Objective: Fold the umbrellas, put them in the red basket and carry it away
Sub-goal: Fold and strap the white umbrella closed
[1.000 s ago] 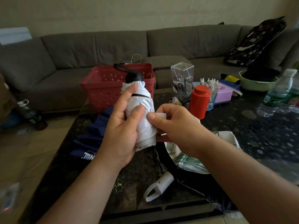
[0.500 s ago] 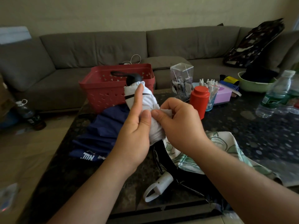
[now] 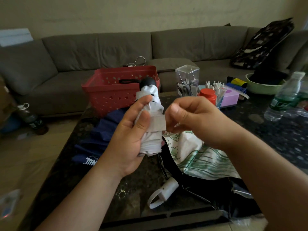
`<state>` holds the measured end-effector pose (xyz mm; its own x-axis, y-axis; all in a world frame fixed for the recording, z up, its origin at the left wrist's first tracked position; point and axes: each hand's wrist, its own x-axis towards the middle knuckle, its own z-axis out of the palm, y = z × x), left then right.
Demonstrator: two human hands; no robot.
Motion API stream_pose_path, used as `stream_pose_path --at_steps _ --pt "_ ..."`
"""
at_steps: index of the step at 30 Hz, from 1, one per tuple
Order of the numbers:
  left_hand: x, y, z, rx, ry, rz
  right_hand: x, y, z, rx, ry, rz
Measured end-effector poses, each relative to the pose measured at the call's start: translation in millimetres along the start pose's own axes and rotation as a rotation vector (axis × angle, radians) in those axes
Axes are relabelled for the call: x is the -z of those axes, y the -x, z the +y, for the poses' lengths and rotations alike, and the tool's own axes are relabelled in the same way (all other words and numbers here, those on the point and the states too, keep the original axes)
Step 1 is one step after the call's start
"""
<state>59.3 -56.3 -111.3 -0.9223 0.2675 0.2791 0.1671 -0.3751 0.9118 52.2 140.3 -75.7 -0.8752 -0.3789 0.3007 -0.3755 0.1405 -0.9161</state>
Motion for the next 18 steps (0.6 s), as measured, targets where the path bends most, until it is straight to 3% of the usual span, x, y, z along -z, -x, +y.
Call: stream_pose_path --at_steps 5,18 --pt "0 2 -5 0.044 0.068 -0.089 -1 -4 0 0.068 0.064 0.153" --pt "-1 2 -10 0.177 0.311 -0.246 -3 -3 -1 0.034 0.234 0.169"
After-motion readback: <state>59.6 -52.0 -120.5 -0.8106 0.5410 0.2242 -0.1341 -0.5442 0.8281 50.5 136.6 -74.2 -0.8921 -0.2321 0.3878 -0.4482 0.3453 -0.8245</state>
